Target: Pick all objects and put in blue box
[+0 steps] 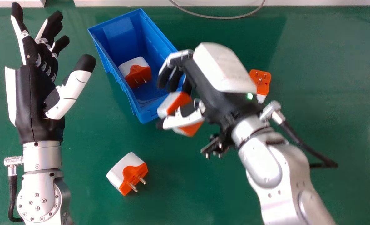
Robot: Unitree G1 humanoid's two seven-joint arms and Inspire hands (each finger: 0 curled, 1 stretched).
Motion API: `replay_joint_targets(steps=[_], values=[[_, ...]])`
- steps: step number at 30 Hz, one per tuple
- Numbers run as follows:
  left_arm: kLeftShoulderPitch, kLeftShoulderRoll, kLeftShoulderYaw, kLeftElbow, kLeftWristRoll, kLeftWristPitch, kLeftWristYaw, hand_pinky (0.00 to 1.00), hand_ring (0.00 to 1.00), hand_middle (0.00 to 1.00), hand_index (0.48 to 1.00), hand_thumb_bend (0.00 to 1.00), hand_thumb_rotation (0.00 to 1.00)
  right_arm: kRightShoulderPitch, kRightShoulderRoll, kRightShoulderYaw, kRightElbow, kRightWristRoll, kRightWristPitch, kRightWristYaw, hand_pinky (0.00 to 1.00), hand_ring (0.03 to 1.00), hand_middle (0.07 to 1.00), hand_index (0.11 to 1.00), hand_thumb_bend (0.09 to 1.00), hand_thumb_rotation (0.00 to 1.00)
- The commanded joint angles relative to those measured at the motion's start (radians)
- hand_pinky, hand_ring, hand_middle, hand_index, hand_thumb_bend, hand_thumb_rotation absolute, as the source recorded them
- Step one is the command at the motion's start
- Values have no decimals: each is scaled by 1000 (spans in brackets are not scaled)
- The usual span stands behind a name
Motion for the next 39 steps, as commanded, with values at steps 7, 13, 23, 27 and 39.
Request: replay_joint_targets(steps=[7,13,23,27,39], values=[[-13,17,8,-6,44,-18,45,875,917,895,887,833,520,-245,31,-44,212,78,-85,-110,240,386,472,516,513,0],[-21,26,9,10,68,-25,69,849,901,886,882,849,545,-416,54,-37,455,106,-129,-183,227,384,478,517,513,0],[-32,34,5,32,85,-52,86,847,894,879,874,854,559,-609,96,-29,865,180,-303,-358,211,394,501,505,511,0],[-29,35,4,31,82,-51,87,846,891,878,872,855,565,-625,94,-27,968,205,-405,-437,221,399,491,508,511,0],[-26,34,-2,34,99,-58,107,843,887,877,871,837,558,-597,29,75,865,78,-301,-373,724,936,957,930,957,208]])
